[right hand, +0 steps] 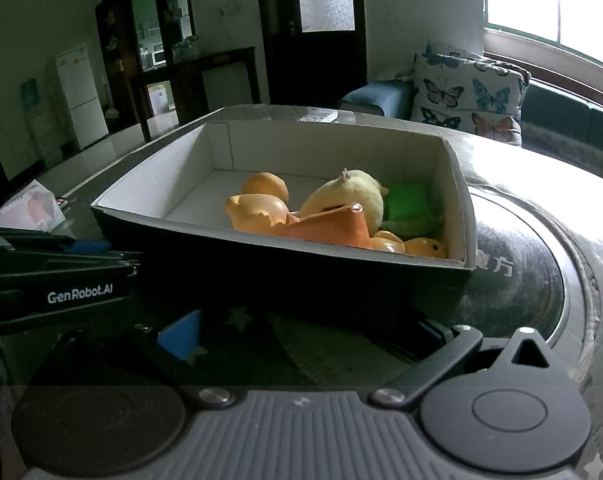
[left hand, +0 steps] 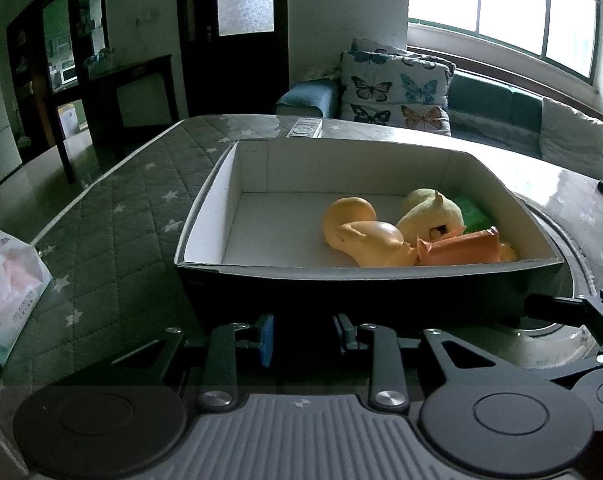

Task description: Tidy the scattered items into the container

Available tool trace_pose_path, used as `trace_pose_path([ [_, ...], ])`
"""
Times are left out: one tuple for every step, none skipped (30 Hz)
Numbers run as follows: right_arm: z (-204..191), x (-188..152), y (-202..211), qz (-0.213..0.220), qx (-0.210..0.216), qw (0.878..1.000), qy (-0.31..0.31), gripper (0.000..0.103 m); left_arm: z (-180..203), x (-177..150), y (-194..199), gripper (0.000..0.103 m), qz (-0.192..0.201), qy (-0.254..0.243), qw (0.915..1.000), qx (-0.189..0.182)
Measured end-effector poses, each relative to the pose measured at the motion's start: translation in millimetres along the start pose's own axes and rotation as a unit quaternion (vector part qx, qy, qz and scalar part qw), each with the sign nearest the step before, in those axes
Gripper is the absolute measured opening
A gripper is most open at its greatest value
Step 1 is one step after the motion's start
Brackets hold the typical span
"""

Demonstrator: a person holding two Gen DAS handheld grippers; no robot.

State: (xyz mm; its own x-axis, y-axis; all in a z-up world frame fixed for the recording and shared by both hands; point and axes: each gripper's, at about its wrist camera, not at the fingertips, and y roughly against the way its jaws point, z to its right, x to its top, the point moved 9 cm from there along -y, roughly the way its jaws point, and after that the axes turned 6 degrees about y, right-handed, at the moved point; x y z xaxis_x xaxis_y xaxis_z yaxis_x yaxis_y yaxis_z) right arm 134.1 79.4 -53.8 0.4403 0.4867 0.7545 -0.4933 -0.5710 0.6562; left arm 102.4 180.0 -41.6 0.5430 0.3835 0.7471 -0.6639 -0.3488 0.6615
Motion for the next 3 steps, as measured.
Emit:
trace_pose_path([
  [0.1, 0.3, 0.1, 0.000, 0.000, 1.000, 0.001, 0.103, 0.0, 0.3, 0.5, 0.031, 0.001, 0.000, 1.0000, -0.001],
  [0.1, 0.6, 0.2, 0.001, -0.001, 1.000, 0.001, 0.103, 0.0, 0.6, 1.0, 0.031, 0.001, 0.000, 1.0000, -0.001],
  [0.1, 0.8, 0.3, 0.001, -0.001, 1.000, 0.002, 0.103, 0.0, 0.7, 1.4, 0.031, 0.001, 0.000, 1.0000, -0.001],
])
